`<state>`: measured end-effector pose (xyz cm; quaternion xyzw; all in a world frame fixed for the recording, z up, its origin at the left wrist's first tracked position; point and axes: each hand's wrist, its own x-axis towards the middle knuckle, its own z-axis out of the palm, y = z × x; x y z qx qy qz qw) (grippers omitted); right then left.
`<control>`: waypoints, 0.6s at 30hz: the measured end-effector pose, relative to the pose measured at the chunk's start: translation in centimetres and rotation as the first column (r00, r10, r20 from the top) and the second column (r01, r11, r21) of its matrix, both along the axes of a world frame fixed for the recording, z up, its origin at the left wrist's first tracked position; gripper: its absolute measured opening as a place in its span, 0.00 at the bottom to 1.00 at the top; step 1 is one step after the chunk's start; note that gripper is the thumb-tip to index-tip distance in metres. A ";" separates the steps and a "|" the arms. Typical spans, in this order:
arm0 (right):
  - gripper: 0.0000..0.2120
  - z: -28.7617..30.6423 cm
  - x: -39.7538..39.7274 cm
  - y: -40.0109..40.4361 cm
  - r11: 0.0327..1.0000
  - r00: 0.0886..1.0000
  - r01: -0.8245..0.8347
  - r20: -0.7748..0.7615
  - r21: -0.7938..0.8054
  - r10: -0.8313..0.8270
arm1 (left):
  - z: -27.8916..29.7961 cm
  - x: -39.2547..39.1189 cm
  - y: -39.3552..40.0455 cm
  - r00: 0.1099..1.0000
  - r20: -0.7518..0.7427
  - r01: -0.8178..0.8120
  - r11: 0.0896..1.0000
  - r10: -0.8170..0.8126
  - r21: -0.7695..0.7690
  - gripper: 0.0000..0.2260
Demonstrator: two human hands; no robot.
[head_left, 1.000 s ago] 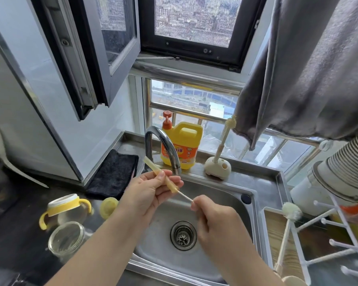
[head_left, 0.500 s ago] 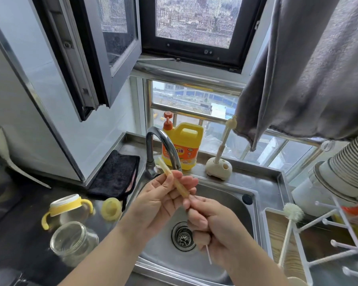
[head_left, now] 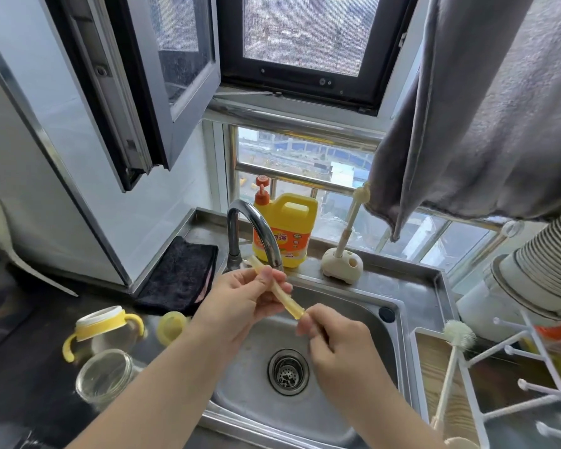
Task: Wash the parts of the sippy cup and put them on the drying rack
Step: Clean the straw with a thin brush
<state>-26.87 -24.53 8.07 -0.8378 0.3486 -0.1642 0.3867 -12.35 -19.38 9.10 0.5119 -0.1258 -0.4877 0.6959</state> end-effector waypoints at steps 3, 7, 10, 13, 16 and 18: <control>0.15 1.1 0.6 0.4 0.796 0.965 0.008 0.205 0.605 -0.166 | 0.2 0.1 0.1 0.993 -0.120 0.004 0.997 -0.014 -0.083 0.10; 0.16 1.8 1.1 0.3 0.258 0.877 -0.143 0.243 0.956 -0.414 | 0.4 0.1 0.3 0.982 -0.178 0.029 0.988 -0.057 -0.153 0.09; 0.13 1.7 1.0 0.3 0.387 0.906 -0.114 0.256 0.915 -0.338 | 0.0 0.5 0.5 0.991 -0.130 -0.028 0.994 0.014 -0.109 0.09; 0.07 1.0 -0.1 0.0 0.888 0.989 0.032 0.113 0.458 -0.094 | -0.4 1.1 0.6 0.988 -0.077 -0.134 0.990 0.130 -0.045 0.10; 0.07 0.0 -0.7 -0.3 0.982 1.000 -0.004 -0.007 -0.187 0.002 | -0.6 1.6 0.7 0.976 -0.065 -0.210 0.978 0.208 -0.015 0.11; 0.05 -0.6 -0.3 -0.1 0.915 0.997 -0.049 -0.071 -0.401 0.023 | -0.6 1.5 0.7 0.976 -0.084 -0.206 0.978 0.203 -0.022 0.10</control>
